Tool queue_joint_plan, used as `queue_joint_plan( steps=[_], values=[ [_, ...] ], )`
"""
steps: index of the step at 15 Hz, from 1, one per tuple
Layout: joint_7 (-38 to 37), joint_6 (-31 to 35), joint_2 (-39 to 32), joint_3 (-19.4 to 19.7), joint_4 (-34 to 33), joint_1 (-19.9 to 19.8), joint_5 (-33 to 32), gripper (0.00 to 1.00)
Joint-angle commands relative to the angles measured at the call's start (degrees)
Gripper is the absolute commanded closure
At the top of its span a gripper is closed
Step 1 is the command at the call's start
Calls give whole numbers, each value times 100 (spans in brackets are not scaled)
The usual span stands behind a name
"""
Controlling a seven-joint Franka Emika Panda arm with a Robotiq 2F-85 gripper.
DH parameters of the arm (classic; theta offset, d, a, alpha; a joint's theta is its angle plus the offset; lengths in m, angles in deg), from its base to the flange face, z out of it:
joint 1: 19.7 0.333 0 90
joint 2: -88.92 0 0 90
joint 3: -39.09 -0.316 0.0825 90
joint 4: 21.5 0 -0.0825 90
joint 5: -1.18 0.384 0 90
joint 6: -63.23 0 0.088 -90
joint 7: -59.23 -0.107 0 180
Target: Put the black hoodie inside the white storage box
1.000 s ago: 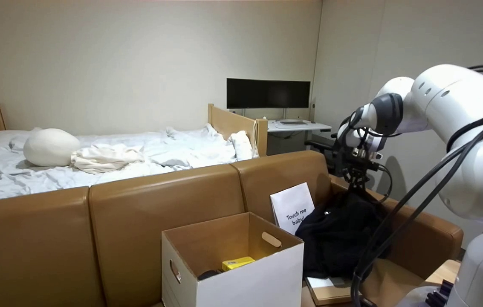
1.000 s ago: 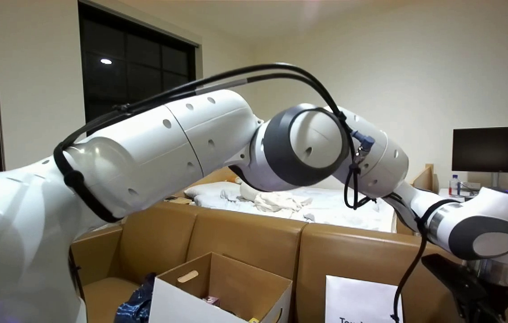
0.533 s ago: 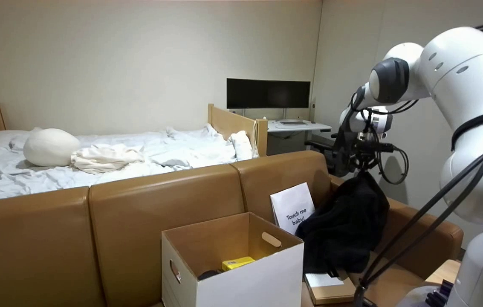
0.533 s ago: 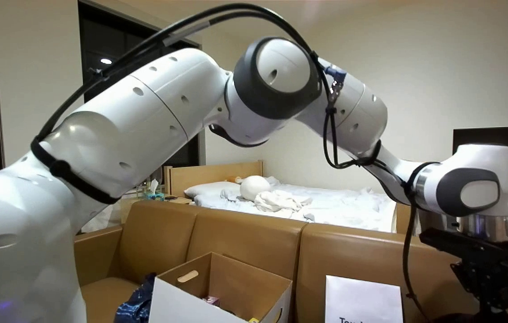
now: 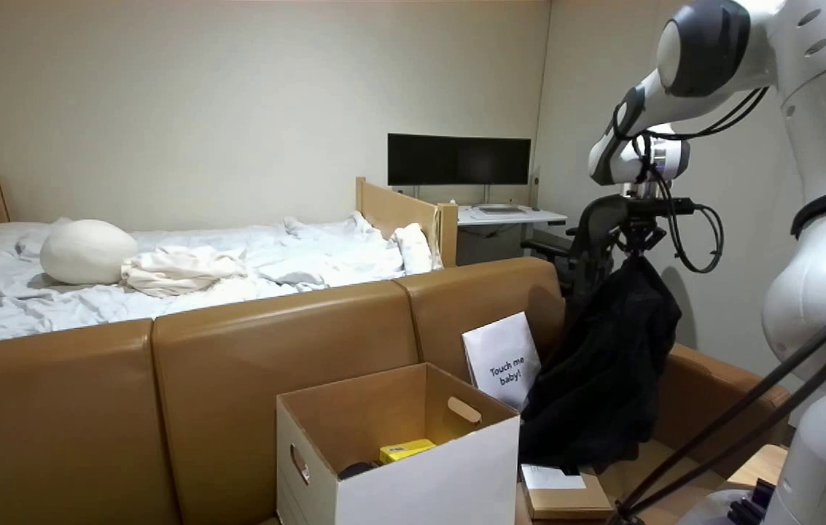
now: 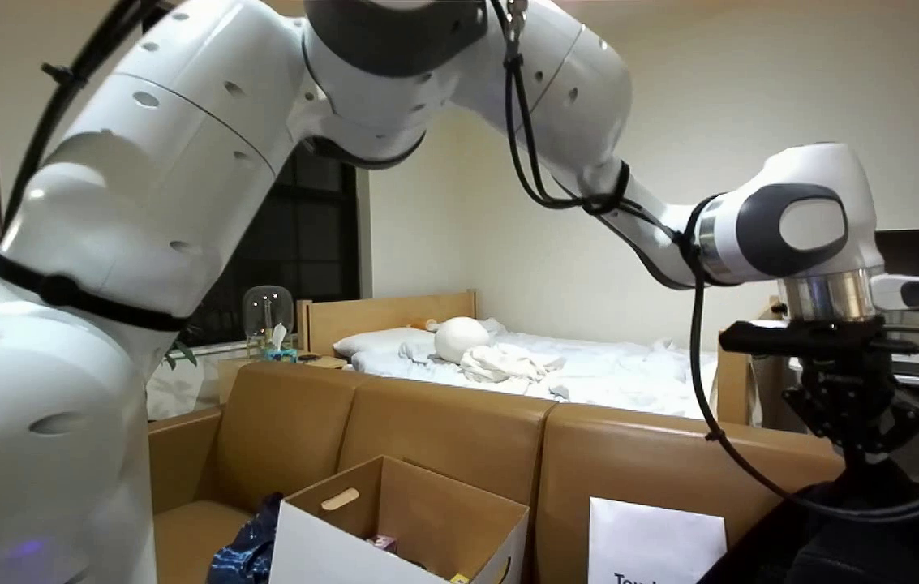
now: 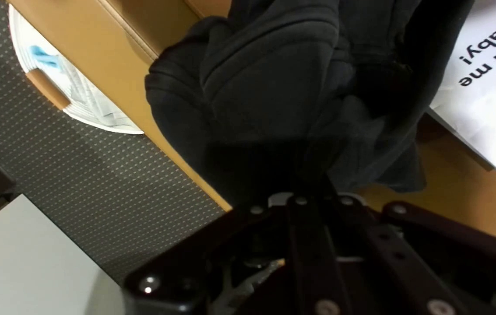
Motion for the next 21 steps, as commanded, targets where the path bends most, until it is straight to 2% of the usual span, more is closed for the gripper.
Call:
queue_joint_plan(
  steps=[1,2,5,8,10,15,18,21],
  values=[
    [159,-499,1176,-57,628,-207,-273,96],
    [-57,-209,503,-178,241,-207,-160,94],
    [-11,-531,971,-123,442,-270,-158,94],
    [-6,-543,999,-131,505,-267,-152,96],
    [-197,94,1582,-47,1070,54,-724,96],
    [-851,855,2796,-17,1878,592,-2466,96],
    [-1381,994,3553,-257,2099,707,-3470,96],
    [-1775,976,4280,-740,2317,693,-4309,96]
  ],
)
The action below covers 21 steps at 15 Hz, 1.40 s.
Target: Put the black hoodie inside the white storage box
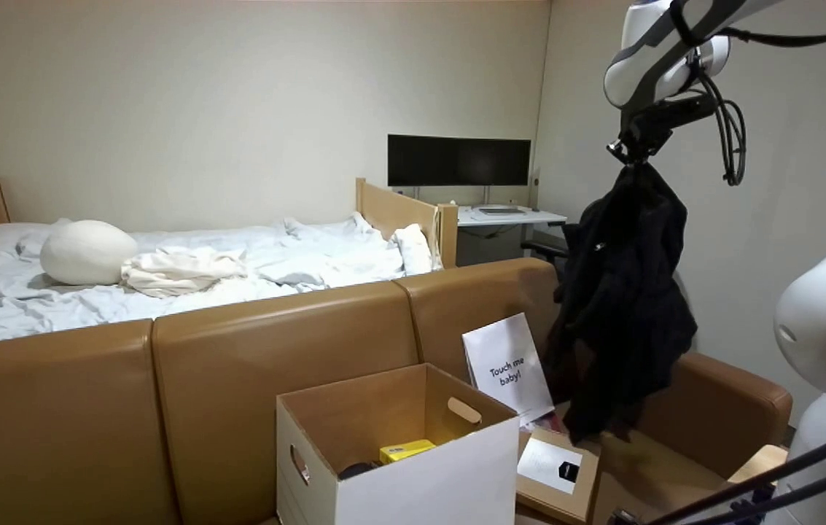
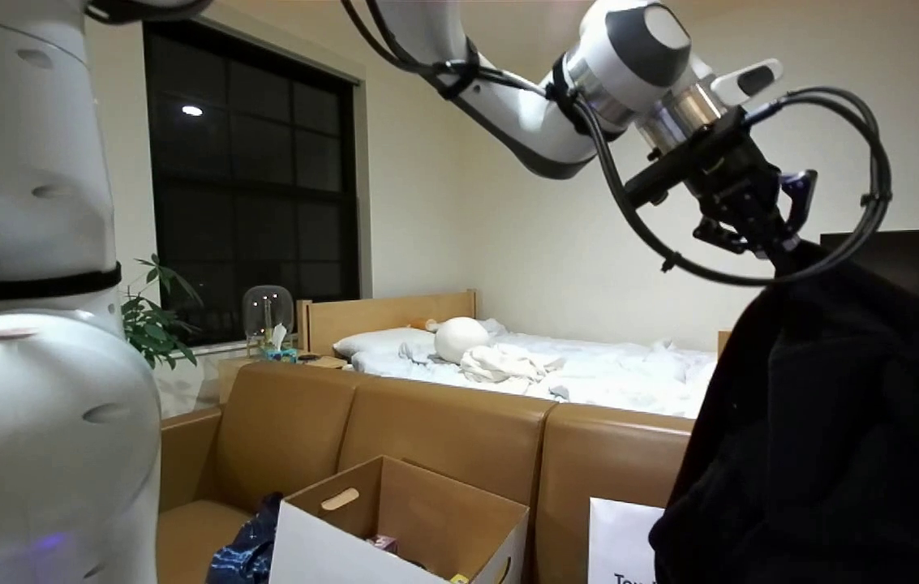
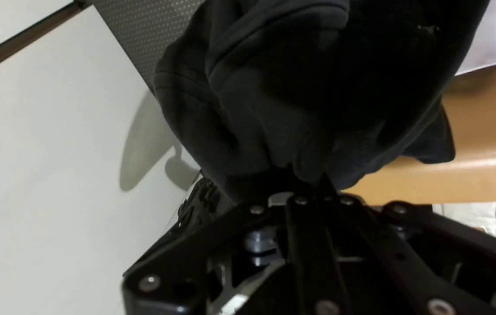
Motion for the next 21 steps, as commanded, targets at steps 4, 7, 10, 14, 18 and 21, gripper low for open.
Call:
queue_joint_plan(
  steps=[4,7,10,14,18,21],
  values=[
    [-471,155,1820,-1154,784,41,-1327,96],
    [-358,145,2449,-1698,1021,254,-1298,96],
    [-347,145,3013,-2247,1219,579,-1191,96],
    [-223,118,3573,-2892,1286,1243,-922,96],
    [-242,737,3648,-2968,1206,1731,-441,96],
    [-342,1755,3370,-2754,1490,1707,200,96]
  ],
)
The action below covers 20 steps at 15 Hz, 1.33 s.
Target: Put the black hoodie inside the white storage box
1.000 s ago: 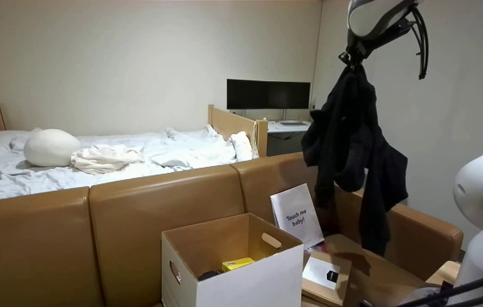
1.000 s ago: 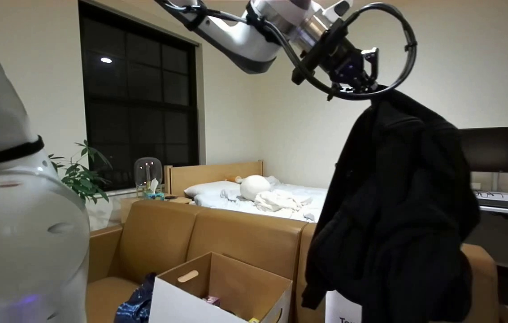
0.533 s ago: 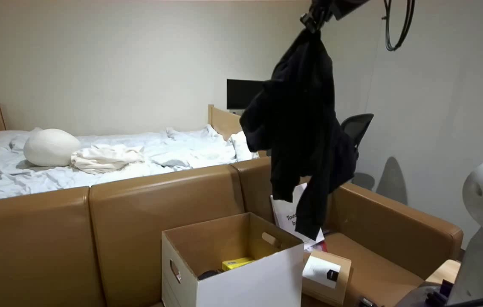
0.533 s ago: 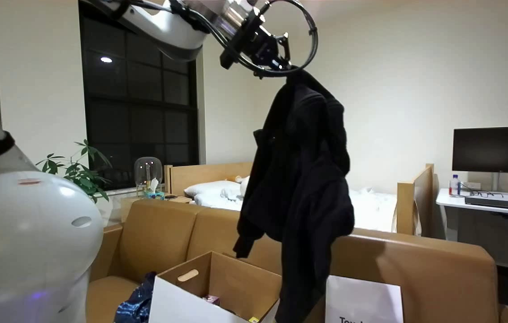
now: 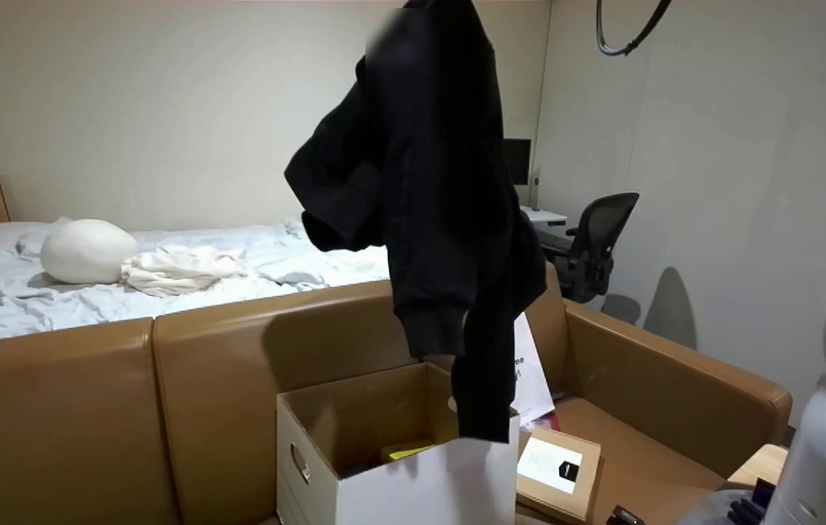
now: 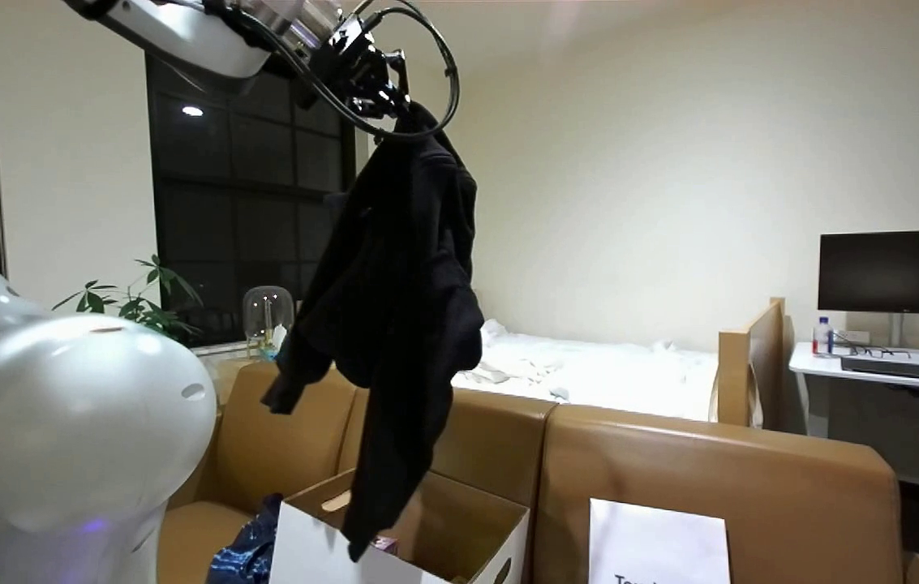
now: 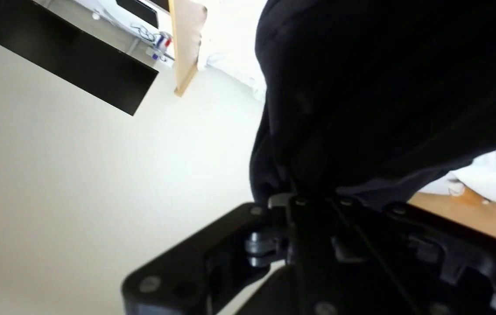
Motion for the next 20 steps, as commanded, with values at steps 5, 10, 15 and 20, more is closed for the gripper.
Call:
queue_joint_plan(
  steps=[5,10,15,20],
  values=[
    [-180,1883,-1597,276,531,-596,1470,96],
    [-325,1072,-3237,-198,470,-745,1128,96],
    [970,0,-3652,-40,578,248,2204,96],
    [1325,-412,-2959,-262,574,824,1830,96]
  ],
)
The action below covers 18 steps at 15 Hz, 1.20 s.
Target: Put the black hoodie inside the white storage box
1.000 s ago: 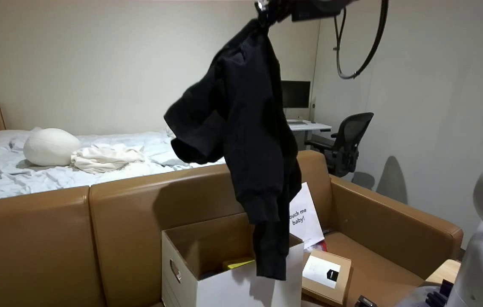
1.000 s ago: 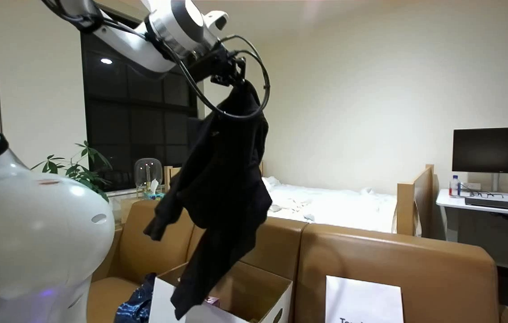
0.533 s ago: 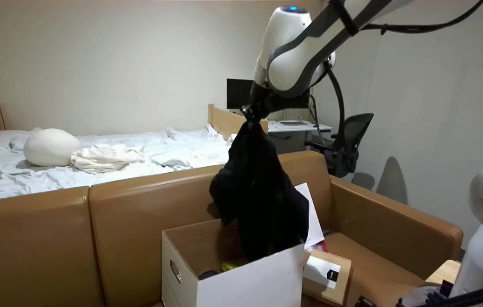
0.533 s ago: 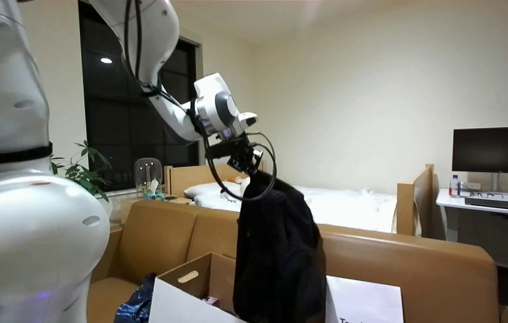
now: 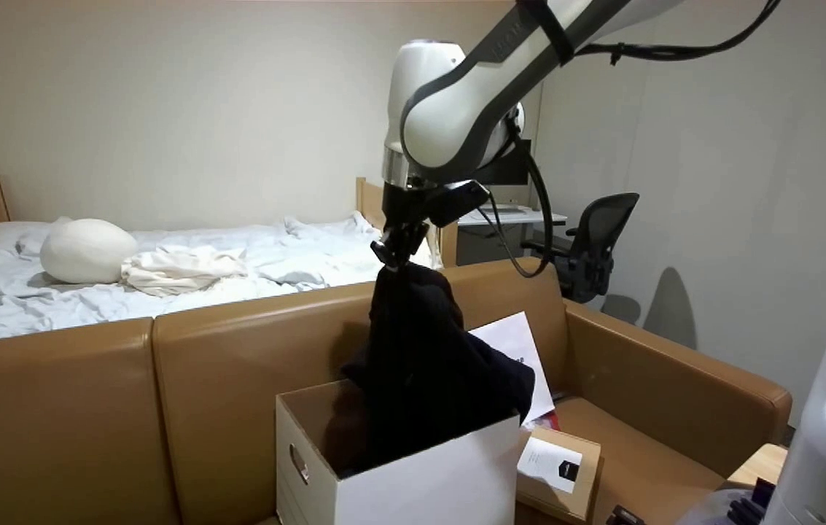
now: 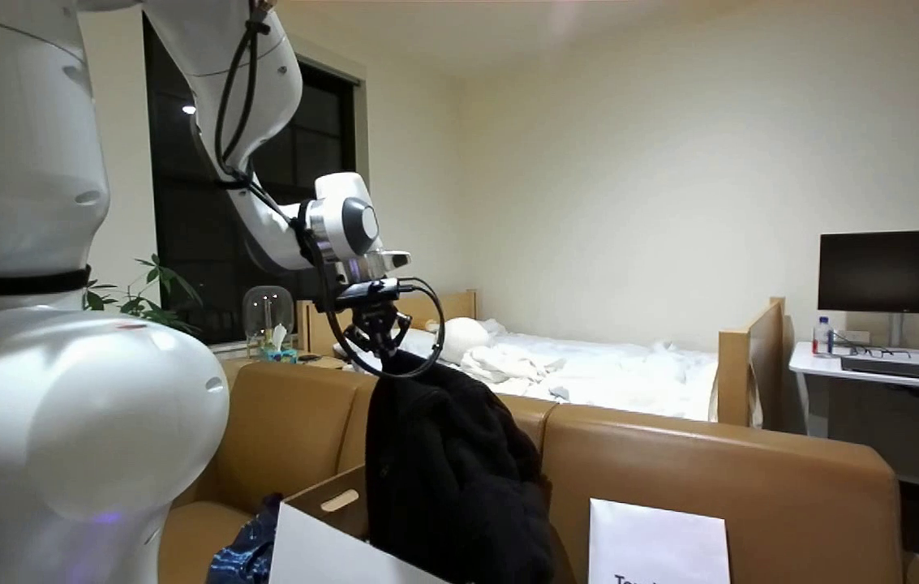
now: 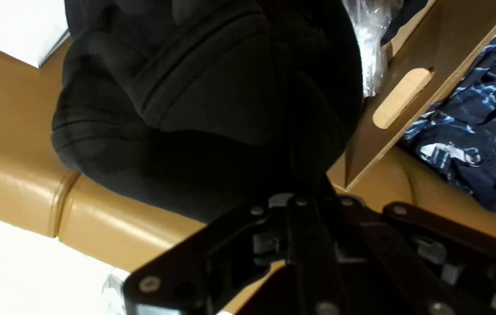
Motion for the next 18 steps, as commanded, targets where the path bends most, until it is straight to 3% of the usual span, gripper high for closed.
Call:
queue_joint_plan(
  steps=[1,6,8,13,16,18],
  values=[
    [194,-394,808,-172,-188,264,-348,96],
    [403,-748,1267,-344,-997,502,-429,96],
    [371,-931,1026,-328,-1409,473,-378,96],
    [-51,-1014,377,280,-1829,-126,-201,96],
    [-245,-1179,-2,530,-2104,-307,59,96],
    [12,-1562,-167,631,-2278,-329,188,96]
  ],
)
